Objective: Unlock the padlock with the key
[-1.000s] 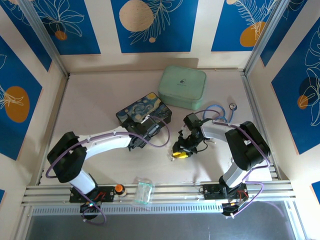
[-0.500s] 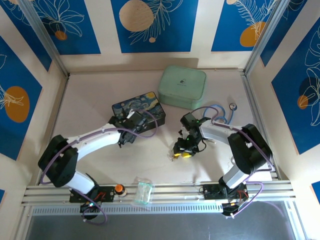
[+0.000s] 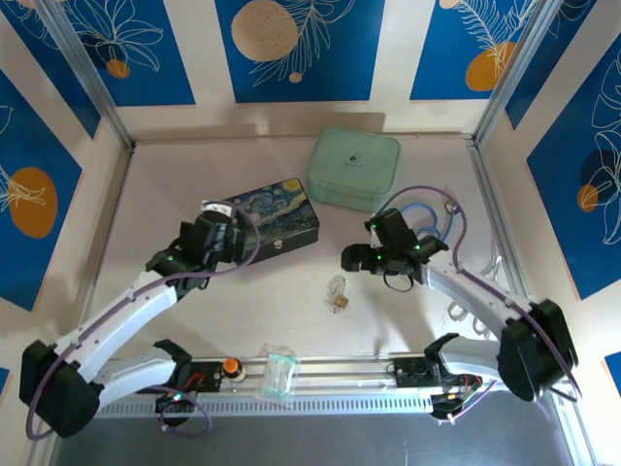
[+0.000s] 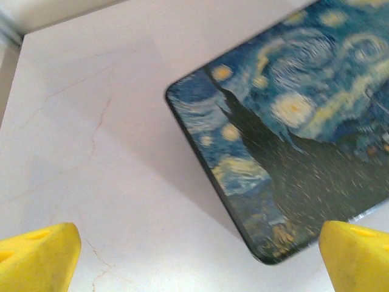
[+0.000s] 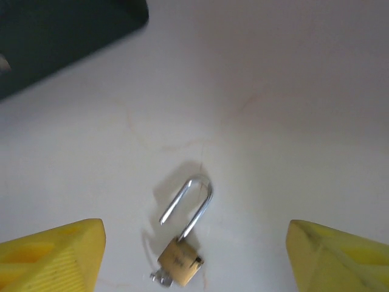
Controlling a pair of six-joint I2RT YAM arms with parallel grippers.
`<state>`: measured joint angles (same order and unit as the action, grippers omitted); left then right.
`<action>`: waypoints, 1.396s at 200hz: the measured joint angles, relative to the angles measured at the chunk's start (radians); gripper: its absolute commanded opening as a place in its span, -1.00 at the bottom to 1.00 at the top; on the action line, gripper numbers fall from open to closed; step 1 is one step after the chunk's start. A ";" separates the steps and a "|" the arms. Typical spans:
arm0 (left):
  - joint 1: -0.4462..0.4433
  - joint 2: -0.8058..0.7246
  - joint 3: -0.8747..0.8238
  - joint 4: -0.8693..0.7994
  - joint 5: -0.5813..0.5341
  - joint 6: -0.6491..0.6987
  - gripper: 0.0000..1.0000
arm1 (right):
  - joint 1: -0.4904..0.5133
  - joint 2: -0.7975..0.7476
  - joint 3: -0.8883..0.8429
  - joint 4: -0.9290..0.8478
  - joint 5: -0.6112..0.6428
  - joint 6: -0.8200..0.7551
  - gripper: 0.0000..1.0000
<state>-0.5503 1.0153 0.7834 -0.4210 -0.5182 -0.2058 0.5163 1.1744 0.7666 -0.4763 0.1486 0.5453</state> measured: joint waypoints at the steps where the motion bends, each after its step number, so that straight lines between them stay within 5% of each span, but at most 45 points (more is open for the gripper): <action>1: 0.005 -0.004 -0.005 0.006 0.002 -0.002 0.99 | -0.001 -0.003 -0.001 0.002 0.005 0.000 0.66; 34: 0.101 -0.029 -0.112 0.128 0.021 -0.013 0.99 | -0.087 -0.093 -0.090 0.195 0.187 -0.112 0.57; 76: 0.283 0.015 -0.275 0.416 -0.047 0.069 0.99 | -0.332 -0.033 -0.166 0.367 0.293 -0.195 0.60; 150: 0.534 0.309 -0.496 1.047 0.164 0.098 0.99 | -0.515 0.159 -0.394 0.978 0.191 -0.341 0.61; 192: 0.550 0.415 -0.492 1.237 0.280 0.108 0.99 | -0.499 0.340 -0.383 1.212 0.113 -0.381 0.69; 194: 0.550 0.415 -0.490 1.240 0.285 0.109 0.99 | -0.498 0.343 -0.383 1.213 0.111 -0.383 0.92; 197: 0.550 0.417 -0.487 1.244 0.294 0.111 0.99 | -0.497 0.349 -0.383 1.217 0.108 -0.384 1.00; 229: 0.541 0.515 -0.460 1.367 0.411 0.157 0.99 | -0.491 0.354 -0.381 1.254 0.090 -0.400 0.99; 279: 0.529 0.542 -0.447 1.364 0.440 0.184 0.99 | -0.491 0.354 -0.381 1.277 0.086 -0.402 0.99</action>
<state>-0.0216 1.5574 0.3363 0.9428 -0.0784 -0.0219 0.0254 1.5284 0.3851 0.8005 0.2344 0.1436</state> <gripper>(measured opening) 0.994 0.992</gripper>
